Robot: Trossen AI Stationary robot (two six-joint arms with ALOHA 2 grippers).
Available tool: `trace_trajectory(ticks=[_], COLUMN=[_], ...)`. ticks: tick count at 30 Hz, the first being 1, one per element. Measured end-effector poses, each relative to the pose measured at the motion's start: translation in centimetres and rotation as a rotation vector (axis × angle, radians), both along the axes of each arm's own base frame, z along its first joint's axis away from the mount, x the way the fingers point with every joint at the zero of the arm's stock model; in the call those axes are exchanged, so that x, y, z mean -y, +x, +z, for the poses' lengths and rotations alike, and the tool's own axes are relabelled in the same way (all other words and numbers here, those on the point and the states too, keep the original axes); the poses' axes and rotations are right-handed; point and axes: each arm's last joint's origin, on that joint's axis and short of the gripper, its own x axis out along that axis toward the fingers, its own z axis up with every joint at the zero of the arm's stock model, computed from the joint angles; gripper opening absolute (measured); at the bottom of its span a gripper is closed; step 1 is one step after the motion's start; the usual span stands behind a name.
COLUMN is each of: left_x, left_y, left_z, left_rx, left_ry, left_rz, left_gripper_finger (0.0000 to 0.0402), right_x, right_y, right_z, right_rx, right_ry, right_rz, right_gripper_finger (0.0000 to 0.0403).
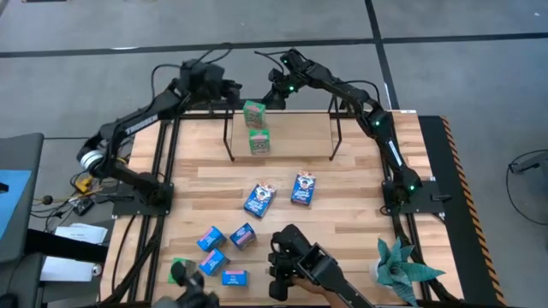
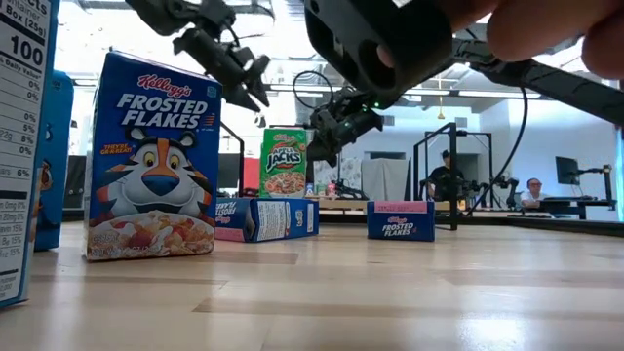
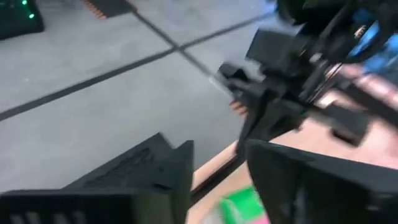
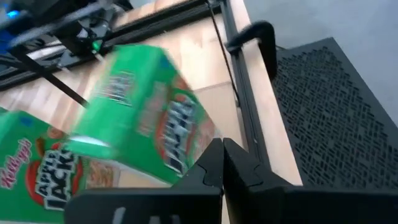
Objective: Stack cereal on shelf
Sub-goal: Put the right green cereal box on the shelf aligned with the other green cereal box
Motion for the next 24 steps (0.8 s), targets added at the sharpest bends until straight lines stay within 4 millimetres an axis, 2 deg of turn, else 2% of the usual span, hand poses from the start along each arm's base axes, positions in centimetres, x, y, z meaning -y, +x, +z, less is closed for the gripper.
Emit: trace_trajectory(ticks=[6,8,13,24], left_x=[-2.9,-3.7,-4.6,-4.1], left_y=[2.6,3.3,4.3,4.4], left_z=[-1.7,-2.4,-3.2,-3.4], left_rx=[-0.193,-0.223,-0.241,-0.282], left_ry=[-0.035,-0.069,-0.16,-0.224], left_rz=[-0.007,-0.011,-0.071,-0.082], left_gripper_finger=[0.0032,0.0009,0.0004,0.0], right_x=[0.1,0.2,0.8,0.6], right_y=[-0.2,-0.4,-1.3,-1.4], right_z=[-0.2,-0.2,-0.4,-0.6], right_rx=[-0.026,-0.033,-0.059,-0.071], right_ry=[-0.004,0.004,0.032,0.034], right_rz=[-0.02,-0.025,-0.045,-0.033], right_gripper_finger=[0.0017,0.0017,0.0017,0.0017])
